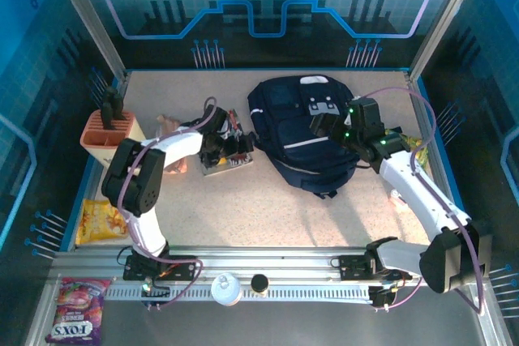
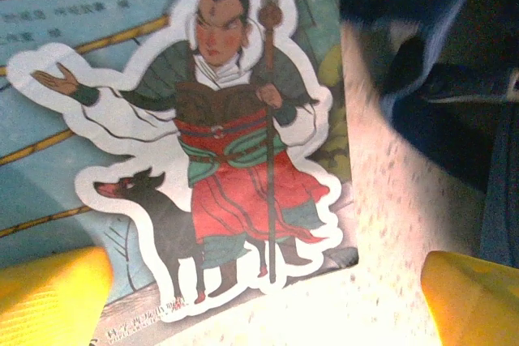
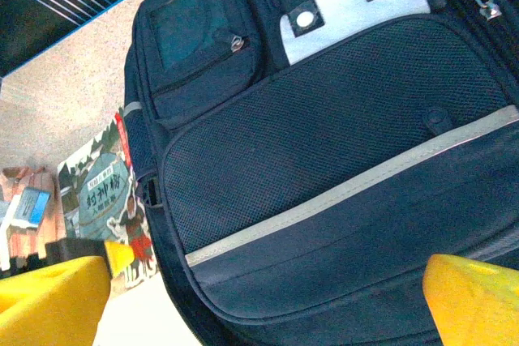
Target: Pack the student bag
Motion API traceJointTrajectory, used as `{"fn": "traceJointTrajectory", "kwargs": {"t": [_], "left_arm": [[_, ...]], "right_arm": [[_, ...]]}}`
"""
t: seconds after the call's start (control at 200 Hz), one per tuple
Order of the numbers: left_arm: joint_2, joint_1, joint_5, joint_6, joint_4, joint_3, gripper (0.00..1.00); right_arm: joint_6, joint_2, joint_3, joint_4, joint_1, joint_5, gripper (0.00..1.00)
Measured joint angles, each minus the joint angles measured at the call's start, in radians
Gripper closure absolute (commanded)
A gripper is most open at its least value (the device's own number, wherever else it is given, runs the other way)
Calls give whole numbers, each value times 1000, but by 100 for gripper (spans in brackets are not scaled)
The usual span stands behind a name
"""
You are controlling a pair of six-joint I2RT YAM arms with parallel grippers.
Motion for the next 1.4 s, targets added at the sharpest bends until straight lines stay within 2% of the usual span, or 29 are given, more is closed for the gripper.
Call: {"fn": "traceJointTrajectory", "kwargs": {"t": [0.24,0.36,0.605,0.82,0.965,1.136,1.256,1.401], "left_arm": [[-166,-87,22,-74,-26,-177,1],[-222,-109,23,-106,-80,-206,1],[-370,12,-15,-120,-110,-146,3],[-401,119,-84,-97,-119,-148,6],[-403,175,-99,-80,-119,-212,14],[-383,187,-98,-48,-119,-240,30],[-335,187,-98,-34,-114,-240,36],[-294,187,-117,-10,-115,-240,43]], "right_arm": [[-2,69,42,11,51,-10,0],[-18,131,96,13,105,-2,6],[-81,319,267,0,282,-8,18],[-95,518,391,-24,435,-43,31],[-80,639,432,-37,475,-74,45],[-73,770,499,-73,483,-87,61],[-77,833,550,-108,483,-81,68],[-82,883,591,-135,483,-62,69]]}}
